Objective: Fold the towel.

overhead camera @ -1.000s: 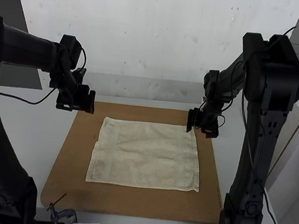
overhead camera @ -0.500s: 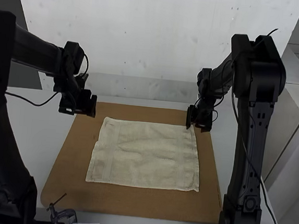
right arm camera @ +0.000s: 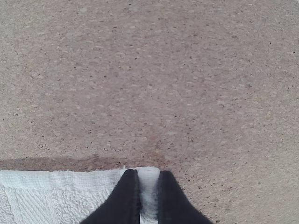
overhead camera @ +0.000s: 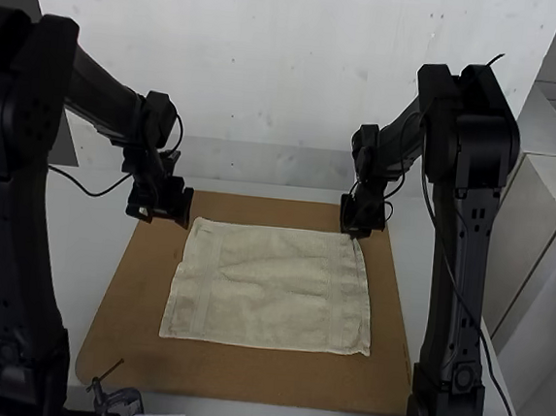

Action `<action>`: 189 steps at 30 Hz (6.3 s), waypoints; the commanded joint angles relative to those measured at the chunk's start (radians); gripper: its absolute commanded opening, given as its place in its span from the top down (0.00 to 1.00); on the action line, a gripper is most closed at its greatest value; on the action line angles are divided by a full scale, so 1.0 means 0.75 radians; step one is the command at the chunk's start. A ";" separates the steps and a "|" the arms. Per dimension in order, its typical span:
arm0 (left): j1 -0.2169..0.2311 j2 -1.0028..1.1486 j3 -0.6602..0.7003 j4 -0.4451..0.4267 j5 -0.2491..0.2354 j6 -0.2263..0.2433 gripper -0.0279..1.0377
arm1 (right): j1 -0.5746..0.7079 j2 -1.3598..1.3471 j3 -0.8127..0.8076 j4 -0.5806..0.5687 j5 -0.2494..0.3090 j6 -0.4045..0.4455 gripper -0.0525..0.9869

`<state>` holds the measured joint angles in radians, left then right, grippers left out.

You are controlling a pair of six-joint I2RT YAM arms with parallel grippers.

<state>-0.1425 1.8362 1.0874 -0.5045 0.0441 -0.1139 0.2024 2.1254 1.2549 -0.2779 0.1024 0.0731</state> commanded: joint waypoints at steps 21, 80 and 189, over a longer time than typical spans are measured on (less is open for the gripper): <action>-0.135 0.487 0.526 -0.174 -0.073 -0.104 0.13 | 0.019 0.097 -0.061 -0.012 0.113 -0.036 0.94; -0.291 -0.432 -0.165 -0.137 -0.177 -0.198 0.96 | 0.111 -0.737 -0.456 0.070 0.093 -0.040 0.94; -0.150 -0.824 -0.546 0.092 -0.085 -0.188 0.04 | -0.599 -0.686 -0.610 -0.022 -0.182 -0.228 0.94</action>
<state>-0.2390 1.2343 0.6819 -0.4381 -0.0257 -0.2512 -0.1619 1.6329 0.7803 -0.2970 -0.0368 0.0032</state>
